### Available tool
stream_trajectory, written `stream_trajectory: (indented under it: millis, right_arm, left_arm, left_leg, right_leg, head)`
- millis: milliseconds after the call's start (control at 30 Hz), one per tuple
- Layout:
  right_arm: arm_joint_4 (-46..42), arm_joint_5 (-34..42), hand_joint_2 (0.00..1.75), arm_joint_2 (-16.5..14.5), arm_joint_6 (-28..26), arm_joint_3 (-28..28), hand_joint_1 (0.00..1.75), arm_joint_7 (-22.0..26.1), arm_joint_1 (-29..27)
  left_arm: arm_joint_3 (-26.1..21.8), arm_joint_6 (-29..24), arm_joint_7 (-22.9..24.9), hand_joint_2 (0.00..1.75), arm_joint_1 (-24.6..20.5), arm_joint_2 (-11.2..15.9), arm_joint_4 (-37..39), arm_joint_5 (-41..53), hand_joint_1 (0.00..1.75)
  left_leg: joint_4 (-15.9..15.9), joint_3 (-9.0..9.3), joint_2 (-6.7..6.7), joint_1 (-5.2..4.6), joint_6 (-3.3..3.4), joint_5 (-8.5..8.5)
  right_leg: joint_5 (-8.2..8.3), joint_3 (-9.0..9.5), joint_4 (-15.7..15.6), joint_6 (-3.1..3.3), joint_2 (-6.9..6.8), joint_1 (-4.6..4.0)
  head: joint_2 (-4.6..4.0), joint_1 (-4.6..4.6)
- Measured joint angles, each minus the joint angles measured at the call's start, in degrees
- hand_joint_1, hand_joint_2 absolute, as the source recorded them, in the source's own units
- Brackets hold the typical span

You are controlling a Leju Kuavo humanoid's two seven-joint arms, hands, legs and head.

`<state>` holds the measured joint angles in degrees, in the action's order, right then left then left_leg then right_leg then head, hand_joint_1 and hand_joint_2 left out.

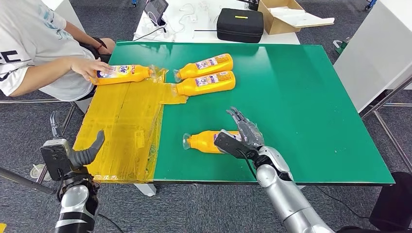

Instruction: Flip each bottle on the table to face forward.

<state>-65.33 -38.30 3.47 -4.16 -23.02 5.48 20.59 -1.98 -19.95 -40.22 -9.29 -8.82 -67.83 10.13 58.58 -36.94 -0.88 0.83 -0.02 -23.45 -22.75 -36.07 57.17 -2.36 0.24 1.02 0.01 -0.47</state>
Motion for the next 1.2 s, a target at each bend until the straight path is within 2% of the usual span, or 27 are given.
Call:
stream_trajectory:
  millis: [267,433,833,867,900,967,1000,1033,1200]
  right_arm:
    - [4.1,2.8,1.75,3.1,6.0,-1.4,0.00,1.0,2.6]
    - [7.8,3.4,1.75,4.1,8.9,-3.5,0.00,1.3,4.5]
    - [17.2,1.4,1.75,5.1,14.9,-10.0,0.00,-0.2,12.9]
    - [17.9,1.0,1.75,5.2,15.5,-10.7,0.07,-0.4,13.7]
    - [18.7,0.7,1.75,5.2,16.3,-11.5,0.43,-0.7,14.6]
    - [20.2,0.4,1.75,5.4,18.2,-13.2,1.30,-0.9,16.3]
    - [20.9,0.4,1.75,5.5,19.0,-14.1,1.67,-0.9,17.1]
    - [21.4,0.6,1.75,5.6,19.6,-14.9,1.75,-0.8,17.7]
    - [22.6,2.1,1.75,6.5,20.2,-17.8,1.75,0.0,19.2]
  left_arm:
    - [-0.4,-0.8,0.0,1.75,0.3,-0.9,2.6,1.8,0.00]
    - [-0.5,-0.9,0.0,1.75,-0.1,-1.1,5.4,2.4,0.00]
    - [-0.5,0.1,0.0,1.75,-2.0,-1.5,10.4,2.1,0.00]
    - [-0.5,0.1,0.0,1.75,-2.1,-1.6,10.7,2.1,0.00]
    - [-0.5,0.2,0.0,1.75,-2.3,-1.6,11.1,2.1,0.00]
    - [-0.5,0.4,0.0,1.75,-2.5,-1.7,11.8,2.1,0.00]
    - [-0.5,0.5,0.0,1.75,-2.7,-1.8,12.1,2.0,0.00]
    - [-0.5,0.6,0.0,1.75,-2.7,-1.8,12.4,2.0,0.00]
    - [-0.5,0.9,0.0,1.75,-3.0,-2.1,13.4,1.8,0.00]
  left_leg:
    - [0.0,0.00,0.01,0.02,0.00,0.00]
    - [0.0,0.00,0.02,0.01,0.00,0.00]
    - [0.0,0.05,0.03,0.02,0.01,0.02]
    - [0.0,0.05,0.04,0.02,0.01,0.02]
    - [0.0,0.05,0.04,0.02,0.01,0.02]
    - [0.0,0.05,0.04,0.01,0.01,0.03]
    - [0.0,0.05,0.04,0.01,0.01,0.03]
    - [0.0,0.04,0.03,0.01,0.01,0.03]
    - [0.0,0.04,0.03,0.01,0.01,0.02]
  right_leg:
    - [0.00,-0.01,0.0,0.00,0.01,-0.02]
    - [0.00,-0.01,0.0,0.00,0.01,-0.01]
    - [0.02,0.02,0.0,0.00,0.03,-0.02]
    - [0.02,0.02,0.0,0.00,0.04,-0.01]
    - [0.02,0.02,0.0,0.00,0.04,-0.01]
    - [0.02,0.02,0.0,0.00,0.04,-0.01]
    - [0.02,0.02,0.0,0.00,0.04,-0.01]
    - [0.02,0.02,0.0,0.00,0.04,-0.01]
    - [0.02,0.01,0.0,0.00,0.03,-0.01]
  head:
    - [0.00,0.00]
    - [-0.01,0.00]
    - [-0.01,0.00]
    - [-0.01,-0.01]
    - [-0.01,-0.01]
    - [0.00,0.00]
    - [0.00,0.00]
    - [0.00,0.00]
    - [-0.01,-0.01]
